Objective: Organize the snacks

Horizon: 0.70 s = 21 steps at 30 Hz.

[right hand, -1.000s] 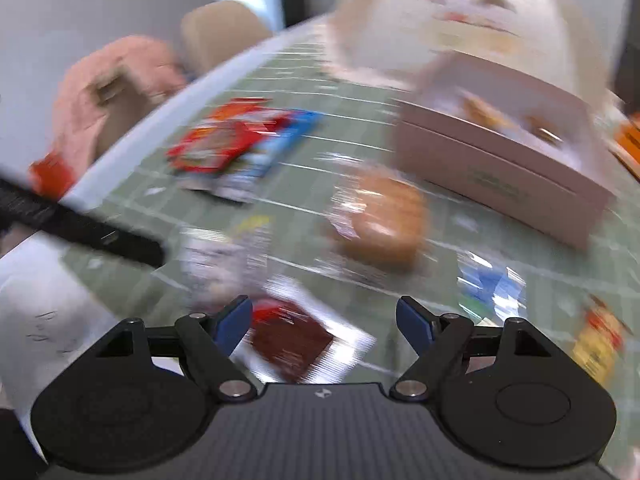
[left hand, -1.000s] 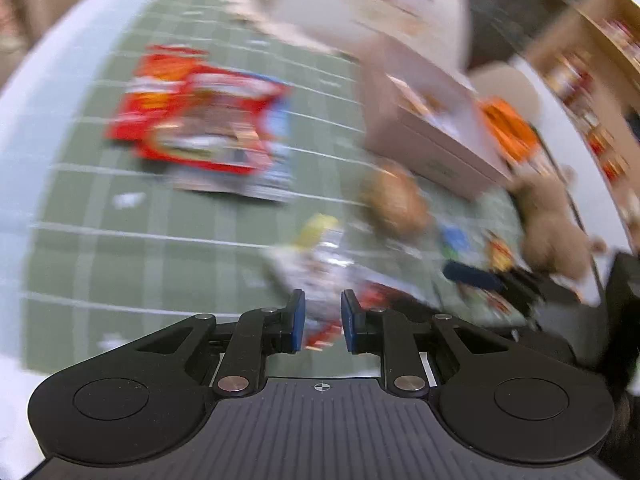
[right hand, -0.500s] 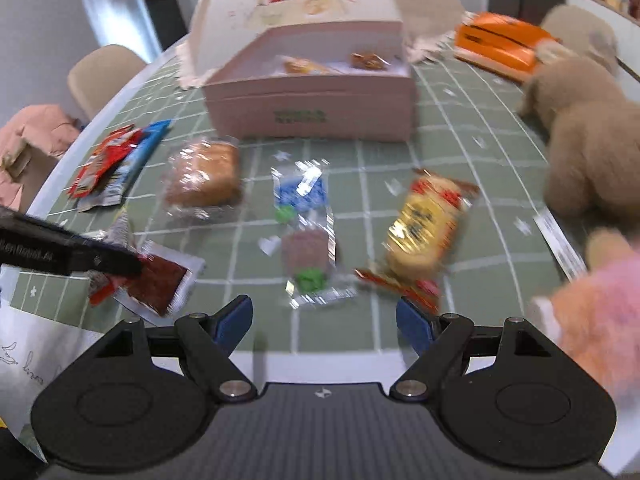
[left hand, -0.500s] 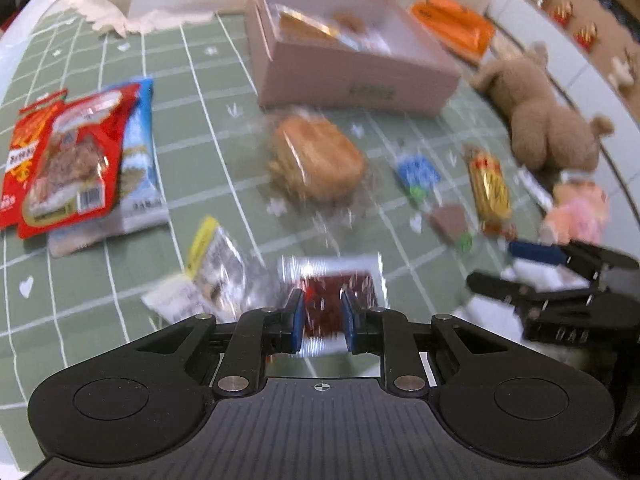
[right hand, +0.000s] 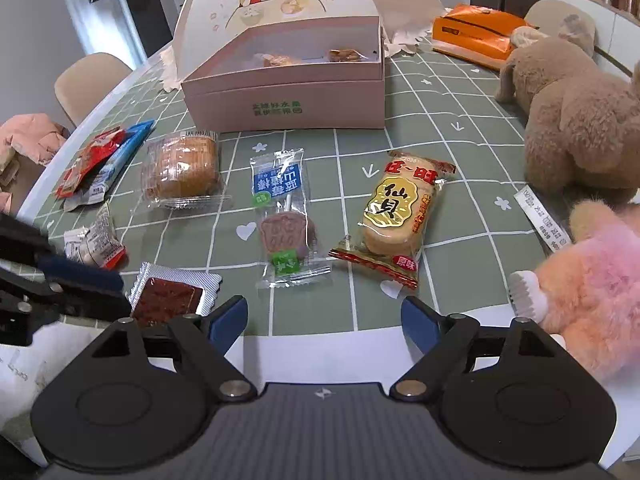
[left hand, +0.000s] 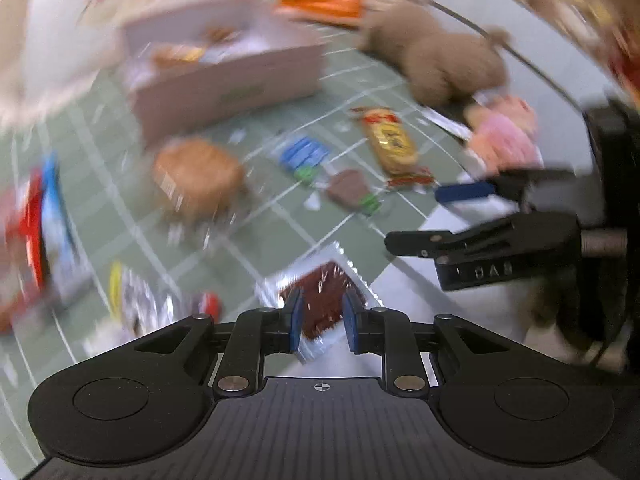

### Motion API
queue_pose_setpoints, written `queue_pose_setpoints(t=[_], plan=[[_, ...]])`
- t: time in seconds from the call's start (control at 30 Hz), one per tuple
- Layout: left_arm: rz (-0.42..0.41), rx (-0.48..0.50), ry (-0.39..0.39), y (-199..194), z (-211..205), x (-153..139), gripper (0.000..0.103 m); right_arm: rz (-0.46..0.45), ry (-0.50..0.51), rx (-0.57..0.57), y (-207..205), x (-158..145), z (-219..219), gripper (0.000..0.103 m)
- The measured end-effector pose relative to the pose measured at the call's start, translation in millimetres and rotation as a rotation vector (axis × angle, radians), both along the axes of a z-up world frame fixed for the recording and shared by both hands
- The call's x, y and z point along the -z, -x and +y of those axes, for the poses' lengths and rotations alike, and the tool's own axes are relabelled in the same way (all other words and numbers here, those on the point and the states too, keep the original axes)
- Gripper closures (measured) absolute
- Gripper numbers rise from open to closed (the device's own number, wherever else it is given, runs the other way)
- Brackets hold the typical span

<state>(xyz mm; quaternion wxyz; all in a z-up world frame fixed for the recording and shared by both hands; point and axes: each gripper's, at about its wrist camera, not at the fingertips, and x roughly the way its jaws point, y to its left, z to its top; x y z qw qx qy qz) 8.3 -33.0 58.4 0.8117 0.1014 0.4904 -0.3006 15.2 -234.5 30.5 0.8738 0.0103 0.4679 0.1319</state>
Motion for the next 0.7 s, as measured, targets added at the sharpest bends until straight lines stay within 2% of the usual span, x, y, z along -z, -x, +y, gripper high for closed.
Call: queue_pose_setpoints(t=[0.1,0.23,0.43,0.53,0.7], plan=[[-0.066,0.128,-0.100,-2.7,-17.1,7.8,0.078,-0.001,0.012,-0.002,0.9,0.6,-3.6,0.018],[-0.016,0.238,-0.128,-6.9,-25.6,20.6,0.076,-0.002,0.025,-0.002,5.7,0.9,-8.2,0.017],[-0.057,0.394,-0.192,2.3,-39.5,23.3,0.065,-0.036,0.091,-0.013,15.1,5.3,-6.9,0.013],[-0.059,0.353,-0.198,-7.7,-38.8,22.2,0.067,-0.035,0.103,-0.018,17.5,6.9,-3.6,0.007],[-0.086,0.181,-0.228,-32.4,-31.1,24.3,0.068,-0.031,0.105,-0.024,16.6,8.9,0.5,0.000]])
